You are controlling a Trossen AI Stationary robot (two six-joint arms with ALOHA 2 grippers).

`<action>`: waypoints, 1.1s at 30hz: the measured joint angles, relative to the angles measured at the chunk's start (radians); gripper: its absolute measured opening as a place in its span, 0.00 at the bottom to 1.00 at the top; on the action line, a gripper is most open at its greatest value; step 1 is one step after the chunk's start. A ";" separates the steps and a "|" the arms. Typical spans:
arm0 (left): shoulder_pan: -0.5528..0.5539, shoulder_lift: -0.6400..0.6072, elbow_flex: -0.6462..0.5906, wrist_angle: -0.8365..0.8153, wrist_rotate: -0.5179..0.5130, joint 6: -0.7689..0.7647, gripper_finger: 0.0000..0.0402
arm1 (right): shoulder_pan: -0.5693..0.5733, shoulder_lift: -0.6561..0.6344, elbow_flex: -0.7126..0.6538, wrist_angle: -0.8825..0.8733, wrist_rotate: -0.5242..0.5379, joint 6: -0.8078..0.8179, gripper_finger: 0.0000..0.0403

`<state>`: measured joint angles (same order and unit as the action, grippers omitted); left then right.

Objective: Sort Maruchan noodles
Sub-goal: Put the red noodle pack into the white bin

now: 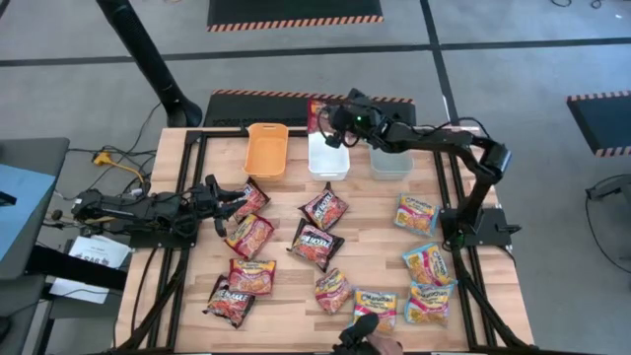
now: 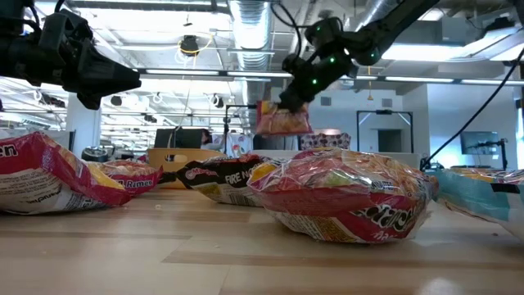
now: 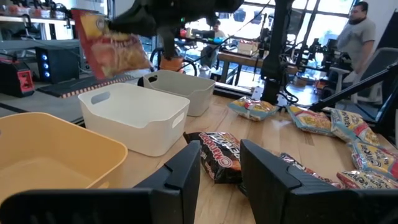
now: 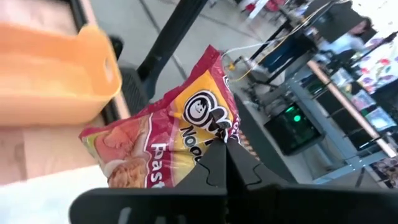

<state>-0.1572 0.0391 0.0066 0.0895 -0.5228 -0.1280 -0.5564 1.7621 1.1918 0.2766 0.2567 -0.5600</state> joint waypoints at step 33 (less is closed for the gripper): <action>0.000 0.000 0.000 0.000 0.000 0.000 0.26 | -0.053 0.060 0.000 0.104 -0.024 -0.012 0.03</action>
<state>-0.1573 0.0391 0.0063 0.0898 -0.5232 -0.1280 -0.6094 1.8221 1.1919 0.3806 0.2329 -0.5716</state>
